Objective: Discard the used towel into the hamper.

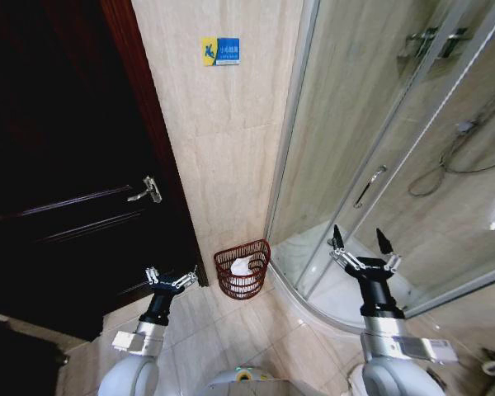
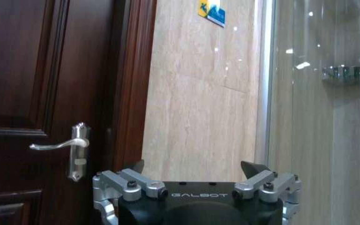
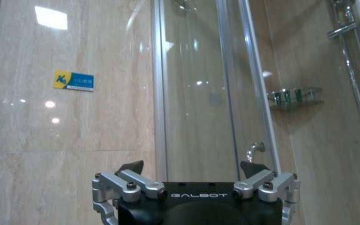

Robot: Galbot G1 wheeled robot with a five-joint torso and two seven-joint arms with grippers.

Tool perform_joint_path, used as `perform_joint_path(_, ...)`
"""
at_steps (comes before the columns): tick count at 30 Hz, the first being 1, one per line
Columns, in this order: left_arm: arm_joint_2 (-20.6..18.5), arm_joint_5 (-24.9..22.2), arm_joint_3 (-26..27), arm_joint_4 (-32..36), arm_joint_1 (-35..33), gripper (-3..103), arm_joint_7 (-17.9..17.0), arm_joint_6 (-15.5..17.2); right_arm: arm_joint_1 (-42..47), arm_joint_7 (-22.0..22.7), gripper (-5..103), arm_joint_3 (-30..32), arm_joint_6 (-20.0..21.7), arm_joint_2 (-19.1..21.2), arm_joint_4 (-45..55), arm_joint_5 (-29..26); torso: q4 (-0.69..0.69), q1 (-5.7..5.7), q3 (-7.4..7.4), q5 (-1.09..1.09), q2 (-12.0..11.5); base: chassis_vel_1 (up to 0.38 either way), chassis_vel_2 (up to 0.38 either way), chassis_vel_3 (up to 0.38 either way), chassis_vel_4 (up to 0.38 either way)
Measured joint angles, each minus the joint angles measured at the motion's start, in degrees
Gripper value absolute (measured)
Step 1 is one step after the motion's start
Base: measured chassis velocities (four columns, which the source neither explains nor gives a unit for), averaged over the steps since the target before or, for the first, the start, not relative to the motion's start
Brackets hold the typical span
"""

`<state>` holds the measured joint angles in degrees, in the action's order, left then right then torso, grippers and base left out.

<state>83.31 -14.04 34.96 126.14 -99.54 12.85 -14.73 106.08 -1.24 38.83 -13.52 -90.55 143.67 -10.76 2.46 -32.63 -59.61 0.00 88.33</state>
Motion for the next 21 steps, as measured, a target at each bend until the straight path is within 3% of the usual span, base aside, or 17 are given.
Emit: perform_joint_path(21, 0.0, 0.0, 0.0, 0.0, 0.0, 100, 0.0, 0.0, 0.8, -0.7, 100, 1.9, -2.8, -1.6, -0.3, 1.6, 0.0, 0.0, 0.0, -0.01, 0.0, -0.003, -0.001, 0.002, 0.001)
